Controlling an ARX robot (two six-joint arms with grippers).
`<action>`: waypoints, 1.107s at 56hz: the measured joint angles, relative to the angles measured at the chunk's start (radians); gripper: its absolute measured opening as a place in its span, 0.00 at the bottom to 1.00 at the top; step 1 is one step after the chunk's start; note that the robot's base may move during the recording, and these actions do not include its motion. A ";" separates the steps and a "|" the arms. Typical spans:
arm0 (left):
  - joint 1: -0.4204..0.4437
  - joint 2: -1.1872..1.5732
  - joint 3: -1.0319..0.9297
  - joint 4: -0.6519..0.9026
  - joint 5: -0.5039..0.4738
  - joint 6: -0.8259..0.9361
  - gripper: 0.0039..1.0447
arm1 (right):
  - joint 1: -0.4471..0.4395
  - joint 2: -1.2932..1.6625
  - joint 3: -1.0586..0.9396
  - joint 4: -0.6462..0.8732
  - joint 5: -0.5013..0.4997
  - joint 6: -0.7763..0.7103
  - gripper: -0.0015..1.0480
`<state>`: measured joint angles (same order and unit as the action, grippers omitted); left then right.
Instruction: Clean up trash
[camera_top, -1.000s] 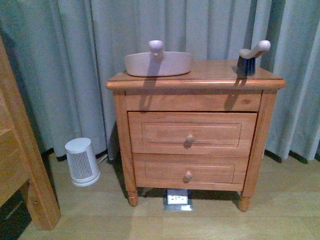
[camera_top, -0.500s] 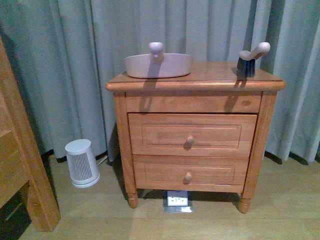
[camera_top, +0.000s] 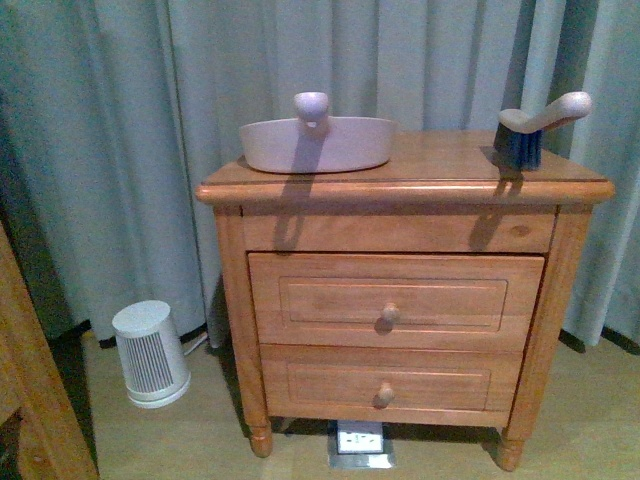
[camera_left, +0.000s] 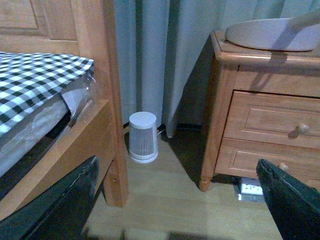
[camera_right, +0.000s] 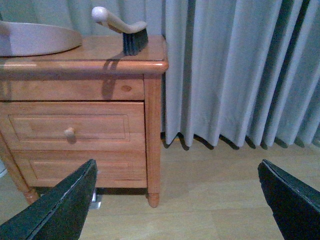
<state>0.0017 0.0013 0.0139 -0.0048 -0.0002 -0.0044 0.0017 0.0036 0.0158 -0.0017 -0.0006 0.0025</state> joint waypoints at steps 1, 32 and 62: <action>0.000 0.000 0.000 0.000 0.000 0.000 0.93 | 0.000 0.000 0.000 0.000 0.000 0.000 0.93; 0.000 0.000 0.000 0.000 0.000 0.000 0.93 | 0.000 0.000 0.000 0.000 0.000 0.000 0.93; 0.000 0.000 0.000 0.000 0.000 0.000 0.93 | 0.000 0.000 0.000 0.000 0.000 0.000 0.93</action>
<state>0.0017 0.0010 0.0139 -0.0048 -0.0002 -0.0044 0.0017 0.0040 0.0158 -0.0017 -0.0006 0.0025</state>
